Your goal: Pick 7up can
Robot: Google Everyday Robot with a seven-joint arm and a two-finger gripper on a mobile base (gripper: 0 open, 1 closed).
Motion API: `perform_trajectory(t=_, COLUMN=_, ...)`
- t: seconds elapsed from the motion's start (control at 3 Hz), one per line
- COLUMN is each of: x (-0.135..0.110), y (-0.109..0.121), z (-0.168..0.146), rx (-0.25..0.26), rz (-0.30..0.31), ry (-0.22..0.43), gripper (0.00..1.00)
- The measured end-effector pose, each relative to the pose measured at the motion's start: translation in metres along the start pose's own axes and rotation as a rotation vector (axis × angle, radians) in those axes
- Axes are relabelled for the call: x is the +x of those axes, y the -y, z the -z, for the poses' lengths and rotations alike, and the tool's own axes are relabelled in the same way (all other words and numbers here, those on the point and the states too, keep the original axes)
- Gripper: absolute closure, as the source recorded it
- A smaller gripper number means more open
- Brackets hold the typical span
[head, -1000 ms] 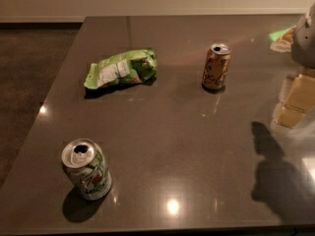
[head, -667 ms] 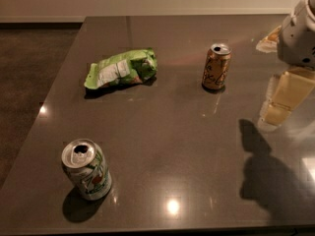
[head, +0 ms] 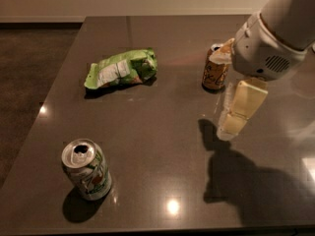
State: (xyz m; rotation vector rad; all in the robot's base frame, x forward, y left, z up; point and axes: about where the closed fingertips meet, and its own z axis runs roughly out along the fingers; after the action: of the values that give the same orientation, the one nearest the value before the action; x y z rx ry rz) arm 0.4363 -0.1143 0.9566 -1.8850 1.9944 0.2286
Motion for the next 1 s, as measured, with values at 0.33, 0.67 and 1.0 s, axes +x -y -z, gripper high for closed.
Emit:
perform_trajectory(t=0.33, x=-0.033, y=-0.021, z=-0.022, rx=-0.045, rz=0.077, ry=0.073, gripper=0.0)
perform_trajectory(t=0.67, x=-0.059, y=-0.043, z=-0.039, rx=-0.076, rz=0.139, ry=0.151, gripper=0.0)
perform_trajectory(t=1.0, x=-0.083, y=-0.064, z=-0.056, rx=-0.115, rz=0.184, ry=0.214, gripper=0.0)
